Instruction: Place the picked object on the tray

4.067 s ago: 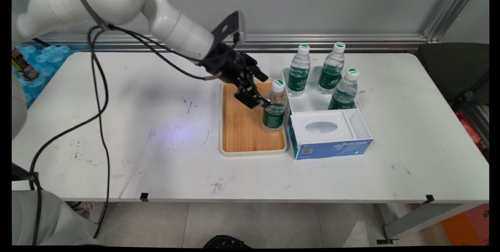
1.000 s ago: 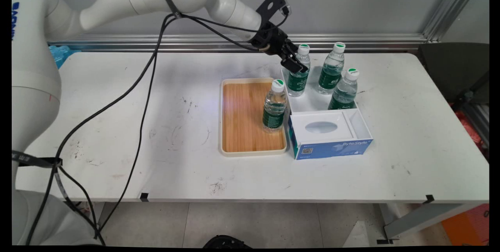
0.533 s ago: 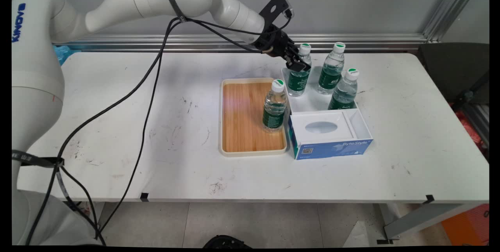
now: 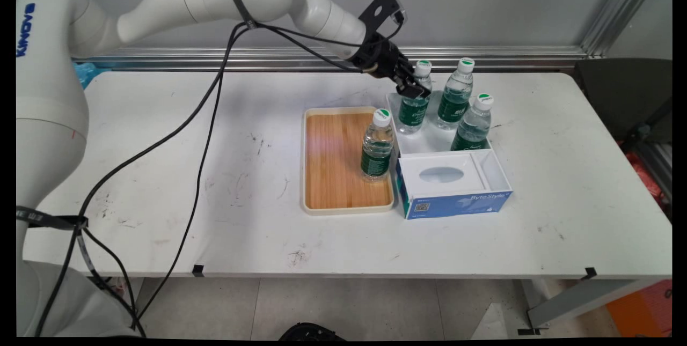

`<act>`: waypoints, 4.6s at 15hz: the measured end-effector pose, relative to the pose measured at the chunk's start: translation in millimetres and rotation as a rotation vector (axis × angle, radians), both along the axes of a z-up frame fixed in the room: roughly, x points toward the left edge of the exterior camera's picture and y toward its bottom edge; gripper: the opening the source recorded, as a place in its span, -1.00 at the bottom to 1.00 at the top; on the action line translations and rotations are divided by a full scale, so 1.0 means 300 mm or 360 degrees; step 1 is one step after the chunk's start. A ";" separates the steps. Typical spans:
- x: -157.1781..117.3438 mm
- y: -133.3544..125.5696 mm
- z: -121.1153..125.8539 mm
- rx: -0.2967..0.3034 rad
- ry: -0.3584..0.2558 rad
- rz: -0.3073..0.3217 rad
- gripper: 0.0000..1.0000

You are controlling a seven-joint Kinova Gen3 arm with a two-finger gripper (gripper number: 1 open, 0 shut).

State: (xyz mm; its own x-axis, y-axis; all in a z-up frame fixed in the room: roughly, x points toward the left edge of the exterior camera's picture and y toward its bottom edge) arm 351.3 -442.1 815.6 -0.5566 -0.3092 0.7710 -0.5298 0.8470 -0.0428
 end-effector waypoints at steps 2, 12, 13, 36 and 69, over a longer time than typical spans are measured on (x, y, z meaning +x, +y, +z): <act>-0.001 0.009 0.035 -0.0011 0.0007 -0.0003 -1.00; 0.094 0.099 0.269 -0.0077 -0.0042 -0.0016 -1.00; 0.110 0.107 0.294 -0.0082 -0.0048 -0.0013 -1.00; 0.417 0.581 0.256 0.0091 -0.0254 -0.0002 -1.00; 0.349 0.623 0.005 0.0084 -0.0124 -0.0161 1.00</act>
